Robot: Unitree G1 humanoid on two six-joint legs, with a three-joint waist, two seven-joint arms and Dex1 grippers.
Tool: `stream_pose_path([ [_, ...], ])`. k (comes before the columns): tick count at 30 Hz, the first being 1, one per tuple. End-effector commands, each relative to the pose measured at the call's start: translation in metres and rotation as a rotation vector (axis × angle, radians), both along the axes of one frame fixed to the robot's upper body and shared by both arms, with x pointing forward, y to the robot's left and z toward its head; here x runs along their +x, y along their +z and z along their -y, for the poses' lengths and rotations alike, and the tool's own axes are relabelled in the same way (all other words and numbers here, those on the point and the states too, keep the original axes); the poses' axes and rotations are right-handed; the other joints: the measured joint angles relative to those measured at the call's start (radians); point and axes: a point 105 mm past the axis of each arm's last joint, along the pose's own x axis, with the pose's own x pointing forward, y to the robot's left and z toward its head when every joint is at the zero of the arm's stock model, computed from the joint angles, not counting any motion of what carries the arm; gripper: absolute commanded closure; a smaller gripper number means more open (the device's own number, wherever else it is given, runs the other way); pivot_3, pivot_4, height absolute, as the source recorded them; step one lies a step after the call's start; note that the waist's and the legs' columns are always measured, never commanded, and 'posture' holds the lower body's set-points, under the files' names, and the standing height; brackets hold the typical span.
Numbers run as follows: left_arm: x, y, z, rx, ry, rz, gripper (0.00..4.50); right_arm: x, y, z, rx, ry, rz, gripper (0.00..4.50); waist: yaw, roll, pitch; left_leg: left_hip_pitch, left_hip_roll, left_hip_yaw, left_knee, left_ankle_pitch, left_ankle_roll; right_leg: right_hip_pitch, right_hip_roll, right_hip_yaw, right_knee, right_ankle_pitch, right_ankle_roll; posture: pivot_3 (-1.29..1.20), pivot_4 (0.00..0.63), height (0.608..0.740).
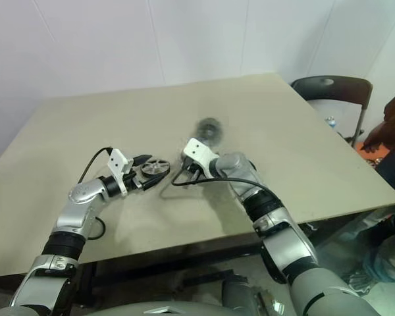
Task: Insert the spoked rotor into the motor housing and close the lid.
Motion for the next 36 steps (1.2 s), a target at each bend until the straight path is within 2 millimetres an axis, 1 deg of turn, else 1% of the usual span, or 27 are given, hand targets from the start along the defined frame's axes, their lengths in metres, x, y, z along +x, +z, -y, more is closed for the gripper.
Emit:
stream_pose_path([
  [1, 0.002, 0.011, -0.002, 0.005, 0.005, 0.054, 0.00, 0.004, 0.015, -0.008, 0.008, 0.020, 0.054, 4.49, 0.000, 0.000, 0.000, 0.000, 0.000, 0.000, 0.000, 0.000, 0.000, 0.000, 0.000, 0.000, 0.000, 0.000, 0.000, 0.00, 0.000, 0.740],
  [11, 0.004, 0.009, -0.003, 0.009, 0.011, 0.055, 0.00, 0.005, 0.018, -0.009, 0.016, 0.017, 0.058, 4.49, 0.000, 0.000, 0.000, 0.000, 0.000, 0.000, 0.000, 0.000, 0.000, 0.000, 0.000, 0.000, 0.000, 0.000, 0.000, 0.00, 0.000, 0.740],
  [16, 0.004, 0.009, -0.001, 0.011, 0.010, 0.055, 0.00, -0.007, 0.030, -0.013, 0.051, 0.096, 0.020, 4.49, 0.000, 0.000, 0.000, 0.000, 0.000, 0.000, 0.000, 0.000, 0.000, 0.000, 0.000, 0.000, 0.000, 0.000, 0.000, 0.00, 0.000, 0.740],
  [19, 0.005, 0.009, -0.001, 0.011, 0.011, 0.055, 0.00, -0.019, 0.039, -0.013, 0.045, 0.165, 0.012, 4.49, 0.001, 0.000, 0.000, -0.001, 0.000, 0.000, 0.000, 0.000, 0.000, -0.001, 0.000, 0.000, 0.000, 0.000, 0.000, 0.00, 0.000, 0.740],
  [22, 0.004, 0.009, -0.001, 0.011, 0.011, 0.056, 0.00, -0.030, 0.042, -0.013, 0.031, 0.206, 0.005, 4.49, 0.001, 0.000, 0.000, -0.001, 0.000, 0.000, 0.000, 0.000, 0.000, -0.001, 0.000, -0.001, -0.001, 0.000, 0.000, 0.00, 0.000, 0.740],
  [25, 0.004, 0.010, -0.001, 0.013, 0.011, 0.056, 0.00, -0.056, 0.033, -0.007, -0.031, 0.290, -0.034, 4.49, 0.005, 0.000, 0.000, -0.001, 0.000, 0.000, 0.000, 0.000, 0.000, -0.001, 0.000, -0.001, -0.001, 0.000, 0.000, 0.00, 0.000, 0.740],
  [28, 0.004, 0.010, 0.000, 0.014, 0.008, 0.055, 0.00, -0.074, 0.027, 0.001, -0.045, 0.326, -0.082, 4.49, 0.007, 0.000, 0.000, -0.001, 0.000, 0.000, 0.000, 0.000, 0.001, 0.000, 0.000, -0.001, -0.002, 0.000, 0.000, 0.00, 0.000, 0.740],
  [31, 0.004, 0.010, 0.001, 0.016, 0.004, 0.052, 0.00, -0.082, 0.029, 0.009, -0.036, 0.327, -0.112, 4.49, 0.007, -0.001, 0.000, -0.001, 0.000, 0.000, 0.000, -0.001, 0.001, 0.001, -0.001, -0.001, -0.003, 0.001, 0.001, 0.00, 0.000, 0.740],
  [34, 0.004, 0.009, 0.002, 0.020, -0.004, 0.046, 0.00, -0.093, 0.030, 0.017, -0.037, 0.368, -0.153, 4.49, 0.009, -0.001, 0.000, 0.000, 0.001, 0.000, 0.000, -0.001, 0.001, 0.002, -0.001, -0.001, -0.003, 0.001, 0.002, 0.00, 0.000, 0.740],
  [36, 0.004, 0.009, 0.003, 0.023, -0.007, 0.045, 0.00, -0.097, 0.030, 0.020, -0.042, 0.384, -0.163, 4.49, 0.013, -0.001, 0.000, 0.001, 0.001, 0.000, 0.000, -0.001, 0.001, 0.003, -0.001, -0.002, -0.004, 0.001, 0.002, 0.00, 0.000, 0.740],
])
